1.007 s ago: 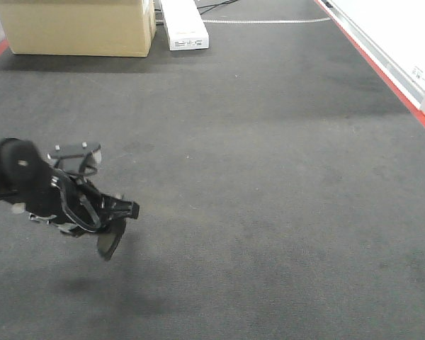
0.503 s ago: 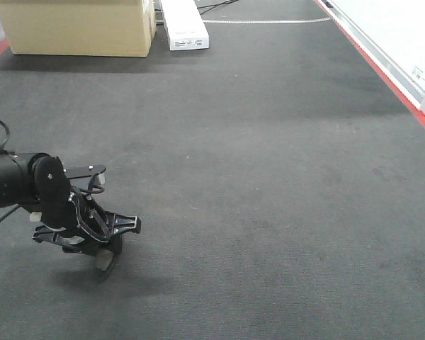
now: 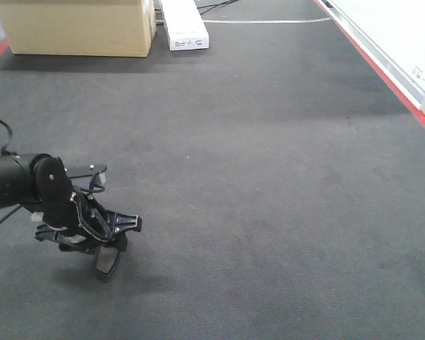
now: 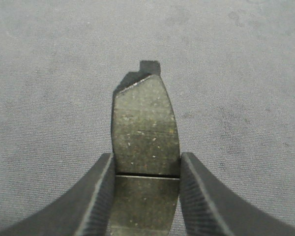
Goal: Move and align brake pads A on conveyor
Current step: 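Lower the left gripper with its brake pad onto the belt, then open the left gripper to release the pad and lift away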
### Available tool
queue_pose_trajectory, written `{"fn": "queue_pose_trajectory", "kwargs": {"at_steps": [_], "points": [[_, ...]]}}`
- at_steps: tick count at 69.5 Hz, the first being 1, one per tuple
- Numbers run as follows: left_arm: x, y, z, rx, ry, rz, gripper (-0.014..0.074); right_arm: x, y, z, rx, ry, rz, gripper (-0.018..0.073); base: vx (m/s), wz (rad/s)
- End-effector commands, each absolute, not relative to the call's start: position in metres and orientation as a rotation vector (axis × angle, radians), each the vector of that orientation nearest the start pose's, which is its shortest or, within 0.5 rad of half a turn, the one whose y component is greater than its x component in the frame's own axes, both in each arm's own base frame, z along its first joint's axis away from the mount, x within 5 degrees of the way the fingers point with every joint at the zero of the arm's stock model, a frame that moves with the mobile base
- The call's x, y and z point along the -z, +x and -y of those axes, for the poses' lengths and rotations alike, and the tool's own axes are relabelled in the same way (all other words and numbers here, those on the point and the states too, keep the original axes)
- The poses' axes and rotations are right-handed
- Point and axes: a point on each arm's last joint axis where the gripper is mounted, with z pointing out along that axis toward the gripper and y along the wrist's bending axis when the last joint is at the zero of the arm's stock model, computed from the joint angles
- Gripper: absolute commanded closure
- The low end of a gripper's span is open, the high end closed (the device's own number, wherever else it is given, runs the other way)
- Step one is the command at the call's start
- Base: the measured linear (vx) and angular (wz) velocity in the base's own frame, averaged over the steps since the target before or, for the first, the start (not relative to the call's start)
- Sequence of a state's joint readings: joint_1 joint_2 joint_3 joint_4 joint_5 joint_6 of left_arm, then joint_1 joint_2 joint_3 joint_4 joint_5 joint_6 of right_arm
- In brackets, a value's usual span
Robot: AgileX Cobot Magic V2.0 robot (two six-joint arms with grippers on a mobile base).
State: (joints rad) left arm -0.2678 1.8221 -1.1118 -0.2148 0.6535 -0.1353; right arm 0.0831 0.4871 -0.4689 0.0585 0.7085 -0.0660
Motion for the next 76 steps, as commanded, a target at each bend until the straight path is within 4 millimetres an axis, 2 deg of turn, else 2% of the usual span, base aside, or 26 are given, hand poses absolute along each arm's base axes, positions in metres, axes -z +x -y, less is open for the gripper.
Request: {"fn": "queue_pose_trajectory", "kwargs": {"at_steps": [1, 13, 22, 33, 42, 57, 68, 76], "points": [[-0.214, 0.337, 0.105, 0.329, -0.006, -2.720, 0.0167, -0.290, 0.094, -0.010, -0.066, -0.132, -2.095, 0.0372, 0.00, 0.00], [-0.248, 0.321, 0.097, 0.264, 0.078, -2.665, 0.0167, -0.290, 0.094, -0.010, -0.066, -0.132, -2.095, 0.0372, 0.00, 0.00], [-0.268, 0.296, 0.089, 0.259, 0.092, -2.591, 0.0185, -0.290, 0.094, -0.010, -0.066, -0.132, -2.095, 0.0372, 0.00, 0.00], [-0.279, 0.255, 0.077, 0.273, 0.097, -2.496, 0.0259, -0.290, 0.094, -0.010, -0.066, -0.132, -2.095, 0.0372, 0.00, 0.00], [-0.290, 0.216, 0.066, 0.278, 0.131, -2.405, 0.0374, -0.290, 0.094, -0.010, -0.066, -0.132, -2.095, 0.0372, 0.00, 0.00], [-0.307, 0.163, 0.051, 0.286, 0.173, -2.241, 0.0546, -0.290, 0.094, -0.010, -0.066, -0.132, -2.095, 0.0372, 0.00, 0.00], [-0.311, 0.135, 0.043, 0.298, 0.170, -2.137, 0.0604, -0.290, 0.094, -0.010, -0.066, -0.132, -2.095, 0.0372, 0.00, 0.00], [-0.311, 0.121, 0.039, 0.307, 0.165, -2.068, 0.0604, -0.290, 0.094, -0.010, -0.066, -0.132, -2.095, 0.0372, 0.00, 0.00]]}}
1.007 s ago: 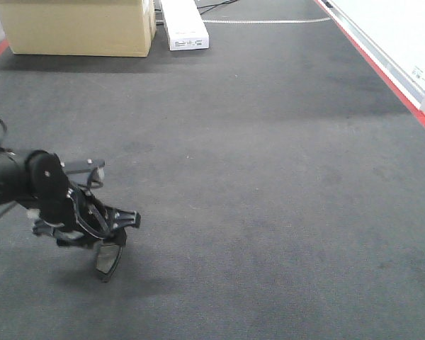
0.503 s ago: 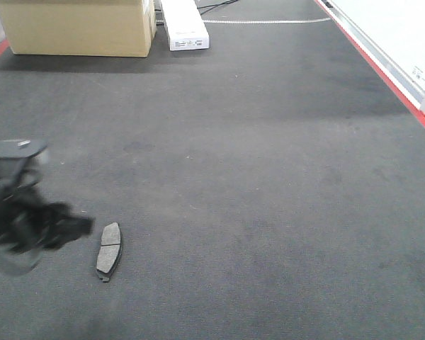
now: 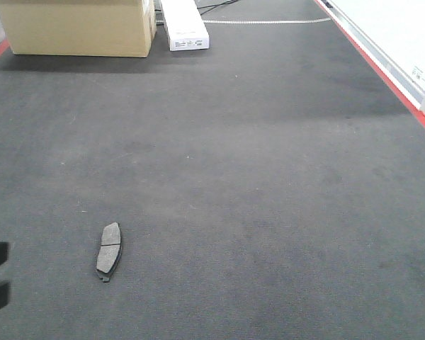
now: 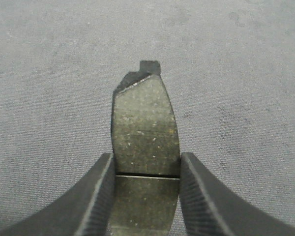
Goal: Move and align brake pads A on conveyor
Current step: 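Open the left gripper to release the pad and lift away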
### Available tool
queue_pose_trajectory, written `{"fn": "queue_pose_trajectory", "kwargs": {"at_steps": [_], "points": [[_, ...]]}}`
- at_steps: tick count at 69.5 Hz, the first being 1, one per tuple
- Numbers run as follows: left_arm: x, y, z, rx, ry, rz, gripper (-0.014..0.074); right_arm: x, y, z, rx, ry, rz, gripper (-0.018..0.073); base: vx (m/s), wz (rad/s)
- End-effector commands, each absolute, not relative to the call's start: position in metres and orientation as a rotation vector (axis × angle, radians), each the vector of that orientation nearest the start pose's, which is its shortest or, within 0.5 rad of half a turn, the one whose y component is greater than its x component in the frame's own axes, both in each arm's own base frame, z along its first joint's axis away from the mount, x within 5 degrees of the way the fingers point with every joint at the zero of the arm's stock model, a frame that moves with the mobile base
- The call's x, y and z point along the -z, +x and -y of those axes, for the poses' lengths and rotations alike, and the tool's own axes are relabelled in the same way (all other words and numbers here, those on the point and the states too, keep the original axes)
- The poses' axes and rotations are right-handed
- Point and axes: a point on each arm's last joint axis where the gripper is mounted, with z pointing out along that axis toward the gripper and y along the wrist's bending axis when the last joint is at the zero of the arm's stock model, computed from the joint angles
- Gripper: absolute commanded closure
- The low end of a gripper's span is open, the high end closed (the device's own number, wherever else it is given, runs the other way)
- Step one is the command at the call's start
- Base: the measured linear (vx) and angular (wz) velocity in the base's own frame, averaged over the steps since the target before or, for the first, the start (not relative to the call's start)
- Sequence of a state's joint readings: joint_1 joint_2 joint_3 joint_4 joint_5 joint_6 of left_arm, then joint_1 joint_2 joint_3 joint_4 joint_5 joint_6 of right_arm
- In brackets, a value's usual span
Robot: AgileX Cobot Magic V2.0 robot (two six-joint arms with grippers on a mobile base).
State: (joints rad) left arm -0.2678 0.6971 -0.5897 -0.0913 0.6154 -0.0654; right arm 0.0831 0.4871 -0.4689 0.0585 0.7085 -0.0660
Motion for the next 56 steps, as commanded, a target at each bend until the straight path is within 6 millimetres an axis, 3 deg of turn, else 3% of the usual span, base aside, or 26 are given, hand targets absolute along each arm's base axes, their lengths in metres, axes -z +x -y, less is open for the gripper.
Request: {"fn": "queue_pose_trajectory", "kwargs": {"at_steps": [1, 15, 56], "points": [[-0.311, 0.120, 0.038, 0.308, 0.164, -2.060, 0.0604, -0.290, 0.094, -0.010, -0.066, -0.132, -2.095, 0.0372, 0.00, 0.00], [-0.315, 0.105, 0.034, 0.313, 0.166, -1.982, 0.0603, -0.290, 0.094, -0.010, -0.066, -0.132, -2.095, 0.0372, 0.00, 0.00], [-0.313, 0.105, 0.034, 0.311, 0.170, -2.009, 0.0603, -0.290, 0.094, -0.010, -0.066, -0.132, -2.095, 0.0372, 0.00, 0.00]]}}
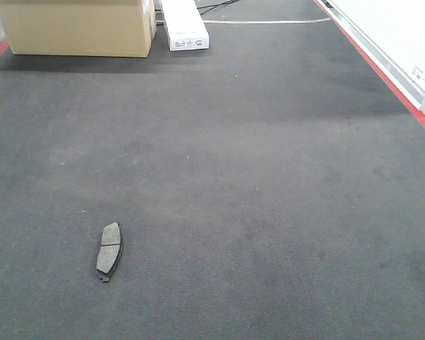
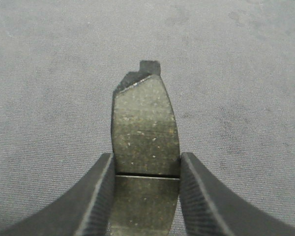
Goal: Move and align brake pads A on conveyor
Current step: 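Open the left gripper to release the pad and lift away, then lower the right gripper with its brake pad onto the belt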
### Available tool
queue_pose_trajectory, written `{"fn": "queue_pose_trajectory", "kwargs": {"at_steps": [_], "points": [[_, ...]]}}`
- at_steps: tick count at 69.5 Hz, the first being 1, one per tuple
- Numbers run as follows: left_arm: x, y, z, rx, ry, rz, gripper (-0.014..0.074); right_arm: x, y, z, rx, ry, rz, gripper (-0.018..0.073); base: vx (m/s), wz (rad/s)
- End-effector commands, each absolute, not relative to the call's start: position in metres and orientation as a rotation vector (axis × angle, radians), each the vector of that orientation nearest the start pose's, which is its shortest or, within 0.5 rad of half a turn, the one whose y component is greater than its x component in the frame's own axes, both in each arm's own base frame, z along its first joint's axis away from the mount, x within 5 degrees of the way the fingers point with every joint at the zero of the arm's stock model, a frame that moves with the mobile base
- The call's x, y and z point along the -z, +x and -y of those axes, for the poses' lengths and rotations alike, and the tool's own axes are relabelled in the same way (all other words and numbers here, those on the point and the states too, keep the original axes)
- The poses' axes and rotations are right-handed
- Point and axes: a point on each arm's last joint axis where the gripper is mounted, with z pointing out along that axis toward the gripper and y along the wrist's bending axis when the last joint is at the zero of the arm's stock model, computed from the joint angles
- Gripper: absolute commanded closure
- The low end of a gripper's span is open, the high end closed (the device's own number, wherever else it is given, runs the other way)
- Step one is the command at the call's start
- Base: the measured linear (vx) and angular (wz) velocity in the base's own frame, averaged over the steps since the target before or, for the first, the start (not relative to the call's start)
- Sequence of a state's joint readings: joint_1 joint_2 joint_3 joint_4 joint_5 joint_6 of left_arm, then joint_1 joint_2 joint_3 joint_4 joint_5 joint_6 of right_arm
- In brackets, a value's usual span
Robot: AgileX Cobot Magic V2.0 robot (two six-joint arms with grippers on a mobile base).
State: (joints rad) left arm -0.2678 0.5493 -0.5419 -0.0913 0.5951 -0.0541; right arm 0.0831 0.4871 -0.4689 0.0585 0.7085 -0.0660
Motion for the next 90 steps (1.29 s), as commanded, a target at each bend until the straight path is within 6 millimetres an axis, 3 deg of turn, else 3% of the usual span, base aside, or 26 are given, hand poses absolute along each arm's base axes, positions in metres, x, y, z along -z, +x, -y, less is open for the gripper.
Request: {"fn": "queue_pose_trajectory", "kwargs": {"at_steps": [1, 22, 32, 44, 58, 72, 90], "points": [[-0.313, 0.105, 0.034, 0.311, 0.170, -2.009, 0.0603, -0.290, 0.094, -0.010, -0.066, -0.132, -2.095, 0.0372, 0.00, 0.00], [-0.313, 0.105, 0.034, 0.311, 0.170, -2.010, 0.0603, -0.293, 0.096, -0.011, -0.086, -0.118, -2.058, 0.0372, 0.00, 0.00], [-0.313, 0.105, 0.034, 0.311, 0.170, -2.010, 0.0603, -0.297, 0.110, -0.014, -0.131, -0.087, -2.048, 0.0372, 0.00, 0.00], [-0.313, 0.105, 0.034, 0.311, 0.170, -2.013, 0.0603, -0.298, 0.153, -0.018, -0.118, -0.109, -2.139, 0.0372, 0.00, 0.00], [-0.313, 0.105, 0.034, 0.311, 0.170, -2.016, 0.0603, -0.291, 0.216, -0.025, -0.158, -0.094, -2.219, 0.0368, 0.00, 0.00], [-0.313, 0.105, 0.034, 0.311, 0.171, -2.017, 0.0603, -0.268, 0.273, -0.053, -0.256, -0.167, -2.336, 0.0363, 0.00, 0.00], [-0.312, 0.105, 0.034, 0.311, 0.171, -2.018, 0.0603, -0.236, 0.320, -0.073, -0.296, -0.165, -2.437, 0.0361, 0.00, 0.00]]}}
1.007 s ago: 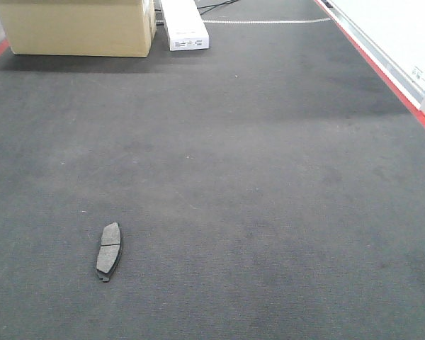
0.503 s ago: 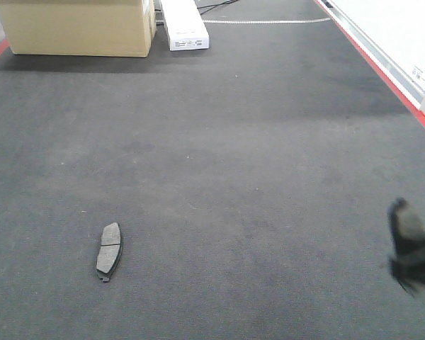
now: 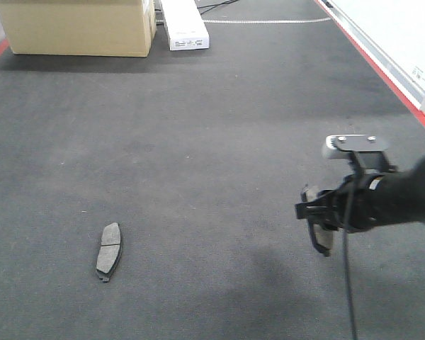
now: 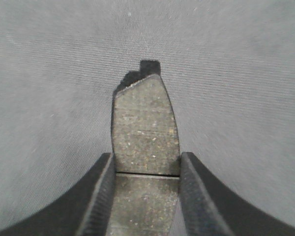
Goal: Move and align brake pads A on conveyor
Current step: 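Lower the right gripper with its brake pad onto the belt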
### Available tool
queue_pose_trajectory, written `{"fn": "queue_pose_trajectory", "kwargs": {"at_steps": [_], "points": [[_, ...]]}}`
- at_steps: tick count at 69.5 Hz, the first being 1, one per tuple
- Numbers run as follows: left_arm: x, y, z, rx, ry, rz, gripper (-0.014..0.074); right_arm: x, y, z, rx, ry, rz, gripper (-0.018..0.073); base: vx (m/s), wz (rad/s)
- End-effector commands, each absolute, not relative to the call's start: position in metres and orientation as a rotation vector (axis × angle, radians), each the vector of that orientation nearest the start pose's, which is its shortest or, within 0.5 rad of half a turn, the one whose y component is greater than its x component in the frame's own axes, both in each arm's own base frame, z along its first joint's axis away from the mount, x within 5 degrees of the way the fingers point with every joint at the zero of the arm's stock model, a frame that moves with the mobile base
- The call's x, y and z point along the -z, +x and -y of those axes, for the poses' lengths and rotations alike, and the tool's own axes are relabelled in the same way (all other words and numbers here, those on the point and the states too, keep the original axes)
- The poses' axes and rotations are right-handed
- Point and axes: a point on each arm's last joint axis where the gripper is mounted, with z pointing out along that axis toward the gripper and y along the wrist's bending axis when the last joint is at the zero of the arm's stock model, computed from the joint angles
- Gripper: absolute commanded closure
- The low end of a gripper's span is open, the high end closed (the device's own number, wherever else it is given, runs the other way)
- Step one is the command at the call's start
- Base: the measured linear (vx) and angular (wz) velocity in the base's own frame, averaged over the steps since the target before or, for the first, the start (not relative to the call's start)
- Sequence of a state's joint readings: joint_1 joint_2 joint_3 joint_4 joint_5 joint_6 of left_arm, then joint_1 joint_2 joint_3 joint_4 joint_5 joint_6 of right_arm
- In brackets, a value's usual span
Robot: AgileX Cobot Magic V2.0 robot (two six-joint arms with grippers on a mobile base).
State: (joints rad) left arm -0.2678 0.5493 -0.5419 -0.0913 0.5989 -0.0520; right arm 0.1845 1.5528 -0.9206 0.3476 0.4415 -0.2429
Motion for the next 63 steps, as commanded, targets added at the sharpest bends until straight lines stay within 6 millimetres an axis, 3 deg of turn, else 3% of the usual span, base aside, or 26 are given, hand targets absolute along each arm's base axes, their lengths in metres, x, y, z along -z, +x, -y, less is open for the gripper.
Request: {"fn": "queue_pose_trajectory", "kwargs": {"at_steps": [1, 15, 33, 47, 63], "points": [[-0.312, 0.105, 0.034, 0.311, 0.171, -2.018, 0.0603, -0.234, 0.322, -0.073, -0.296, -0.163, -2.440, 0.0360, 0.00, 0.00], [-0.312, 0.104, 0.034, 0.311, 0.171, -2.020, 0.0603, -0.207, 0.343, -0.077, -0.294, -0.160, -2.515, 0.0354, 0.00, 0.00], [-0.312, 0.104, 0.034, 0.311, 0.171, -2.020, 0.0603, -0.180, 0.351, -0.079, -0.296, -0.125, -2.568, 0.0349, 0.00, 0.00], [-0.312, 0.104, 0.034, 0.310, 0.171, -2.022, 0.0603, -0.175, 0.353, -0.079, -0.294, -0.114, -2.570, 0.0326, 0.00, 0.00], [-0.312, 0.104, 0.034, 0.310, 0.172, -2.023, 0.0603, -0.176, 0.354, -0.079, -0.307, -0.085, -2.559, 0.0200, 0.00, 0.00]]}}
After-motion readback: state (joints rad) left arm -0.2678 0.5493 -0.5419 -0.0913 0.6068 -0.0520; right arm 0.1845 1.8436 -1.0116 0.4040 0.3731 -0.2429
